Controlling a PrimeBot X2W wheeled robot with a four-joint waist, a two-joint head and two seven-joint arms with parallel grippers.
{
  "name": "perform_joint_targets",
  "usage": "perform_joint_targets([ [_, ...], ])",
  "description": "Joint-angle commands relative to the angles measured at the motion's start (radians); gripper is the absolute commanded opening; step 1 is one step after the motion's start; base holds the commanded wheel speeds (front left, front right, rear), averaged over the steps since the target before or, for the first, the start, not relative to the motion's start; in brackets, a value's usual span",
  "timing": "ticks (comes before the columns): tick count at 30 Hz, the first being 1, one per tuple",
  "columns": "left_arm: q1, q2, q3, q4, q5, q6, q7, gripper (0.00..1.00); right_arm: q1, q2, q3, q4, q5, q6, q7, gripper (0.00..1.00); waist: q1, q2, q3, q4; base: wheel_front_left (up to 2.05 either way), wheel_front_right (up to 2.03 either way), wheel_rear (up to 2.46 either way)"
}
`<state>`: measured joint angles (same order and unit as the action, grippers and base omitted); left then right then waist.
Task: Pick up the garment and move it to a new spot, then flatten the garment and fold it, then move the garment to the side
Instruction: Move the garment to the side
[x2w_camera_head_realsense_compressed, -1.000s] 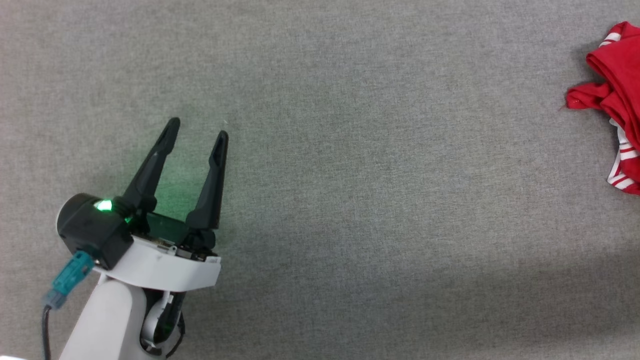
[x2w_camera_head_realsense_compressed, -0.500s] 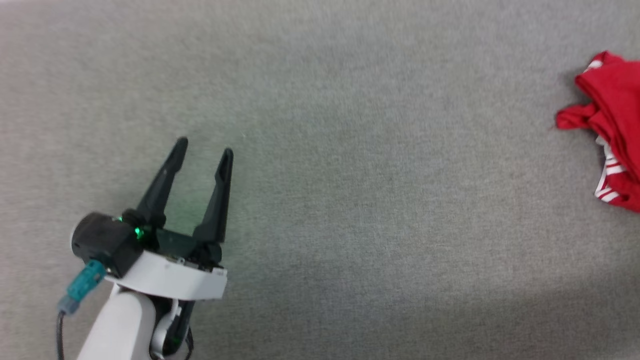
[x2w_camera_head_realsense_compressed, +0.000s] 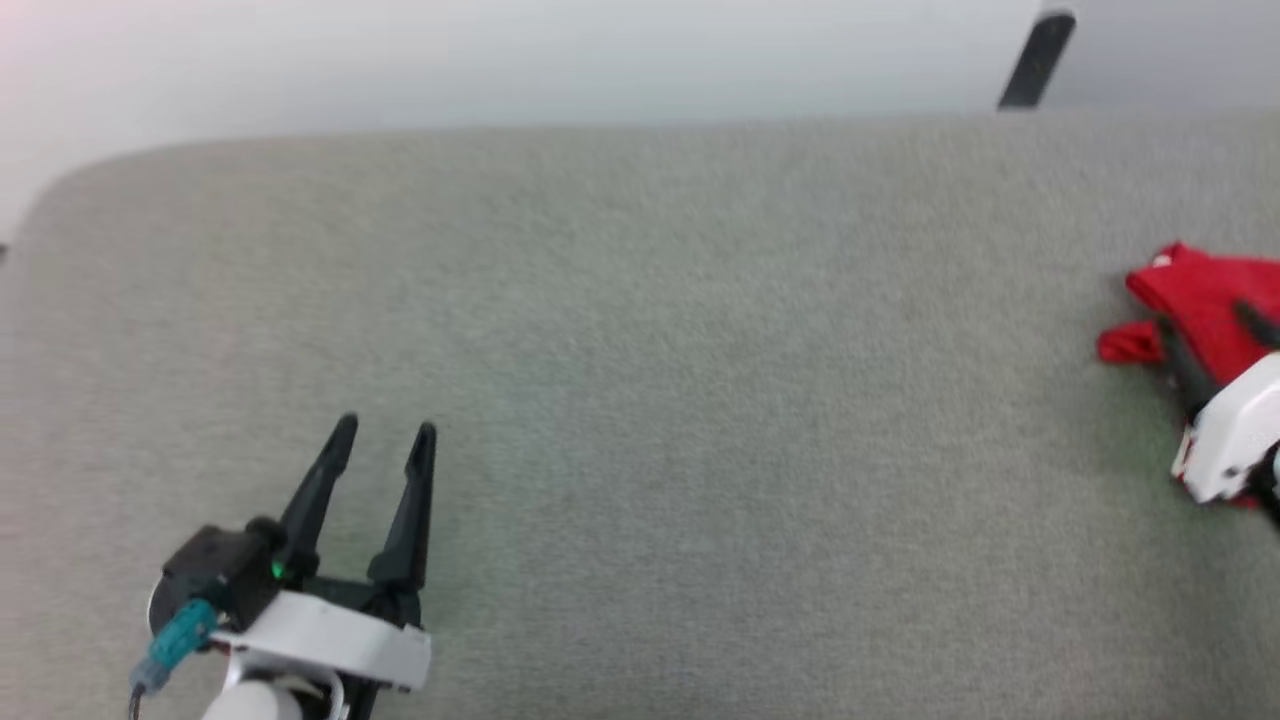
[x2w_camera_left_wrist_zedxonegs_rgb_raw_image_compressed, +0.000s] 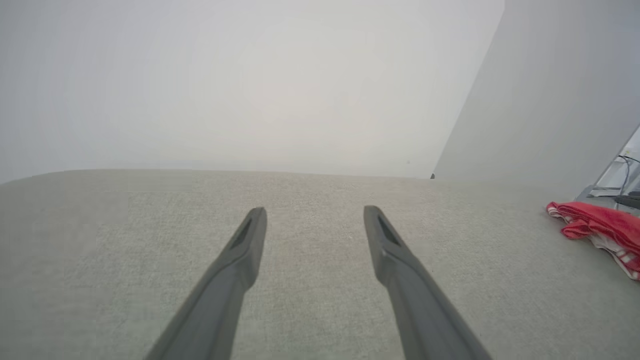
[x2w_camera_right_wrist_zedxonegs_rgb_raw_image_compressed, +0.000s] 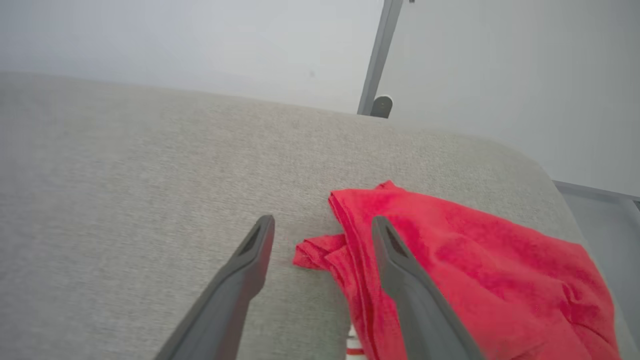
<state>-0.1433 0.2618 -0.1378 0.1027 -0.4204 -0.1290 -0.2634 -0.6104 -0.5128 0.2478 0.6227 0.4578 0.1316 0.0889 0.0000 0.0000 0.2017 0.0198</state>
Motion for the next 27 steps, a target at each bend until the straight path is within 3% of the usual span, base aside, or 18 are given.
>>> perform_joint_targets([
  [1, 0.019, 0.001, 0.004, 0.006, -0.005, -0.003, -0.001, 1.00, 0.025, 0.009, 0.005, -0.007, 0.004, -0.002, -0.017, 1.00, 0.0000, 0.0000, -0.087, 0.063, 0.00, 0.00, 0.00],
  [10, 0.085, 0.018, 0.022, 0.034, -0.011, -0.003, -0.001, 1.00, 0.158, 0.096, 0.033, -0.069, 0.019, -0.002, -0.115, 1.00, 0.0000, 0.0000, -0.173, 0.105, 0.00, 0.00, 0.00],
  [20, 0.147, 0.017, 0.051, 0.035, -0.013, -0.003, -0.001, 1.00, 0.325, 0.148, -0.082, -0.151, -0.032, -0.002, -0.219, 1.00, 0.0000, 0.0000, -0.215, 0.121, 0.00, 0.00, 0.00],
  [27, 0.181, 0.018, 0.059, 0.021, -0.025, -0.003, -0.001, 1.00, 0.468, 0.202, -0.168, -0.283, -0.089, -0.002, -0.214, 1.00, 0.0000, 0.0000, -0.218, 0.111, 0.00, 0.00, 0.00],
])
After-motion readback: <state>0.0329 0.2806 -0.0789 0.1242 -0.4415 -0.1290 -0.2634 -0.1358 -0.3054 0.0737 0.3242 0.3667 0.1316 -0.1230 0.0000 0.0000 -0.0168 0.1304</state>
